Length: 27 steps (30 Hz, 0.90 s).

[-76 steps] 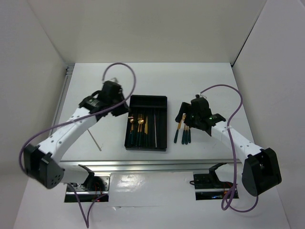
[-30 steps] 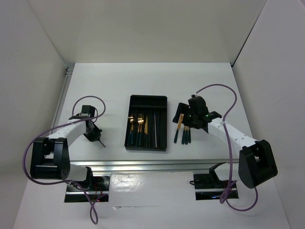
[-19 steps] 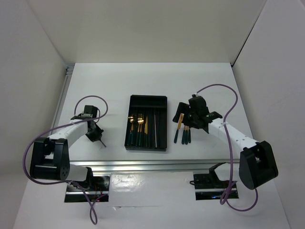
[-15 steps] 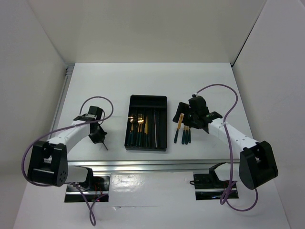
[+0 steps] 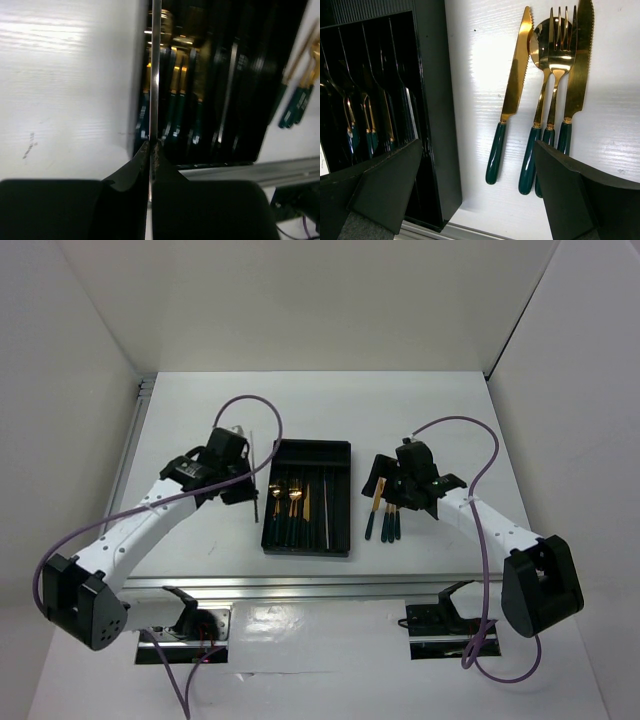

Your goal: Sort the eating utensils into containers

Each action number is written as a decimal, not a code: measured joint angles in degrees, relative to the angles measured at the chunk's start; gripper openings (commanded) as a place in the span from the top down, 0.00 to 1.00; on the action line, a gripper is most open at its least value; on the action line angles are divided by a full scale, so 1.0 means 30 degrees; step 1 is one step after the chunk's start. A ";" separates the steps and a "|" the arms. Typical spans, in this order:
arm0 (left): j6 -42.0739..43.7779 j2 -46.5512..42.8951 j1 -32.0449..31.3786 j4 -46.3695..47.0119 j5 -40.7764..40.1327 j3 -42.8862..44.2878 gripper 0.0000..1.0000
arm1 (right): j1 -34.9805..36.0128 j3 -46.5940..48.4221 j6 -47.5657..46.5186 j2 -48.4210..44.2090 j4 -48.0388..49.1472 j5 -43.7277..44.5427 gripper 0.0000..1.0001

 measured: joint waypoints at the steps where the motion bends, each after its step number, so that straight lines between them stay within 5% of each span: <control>1: 0.0095 0.0226 -0.0729 0.0066 0.0073 0.0364 1.00 | 0.0000 0.0000 0.0029 0.0000 0.0000 0.0000 0.00; 12: -0.0372 0.5923 -0.5916 0.1865 -0.0160 0.3912 1.00 | 0.0007 0.0000 0.0058 -0.0627 -0.0073 0.0423 0.00; 27: -0.5005 0.8400 -0.8619 0.3257 -0.3075 0.3781 1.00 | 0.0000 -0.0430 0.0109 -0.2055 -0.0663 0.1122 0.00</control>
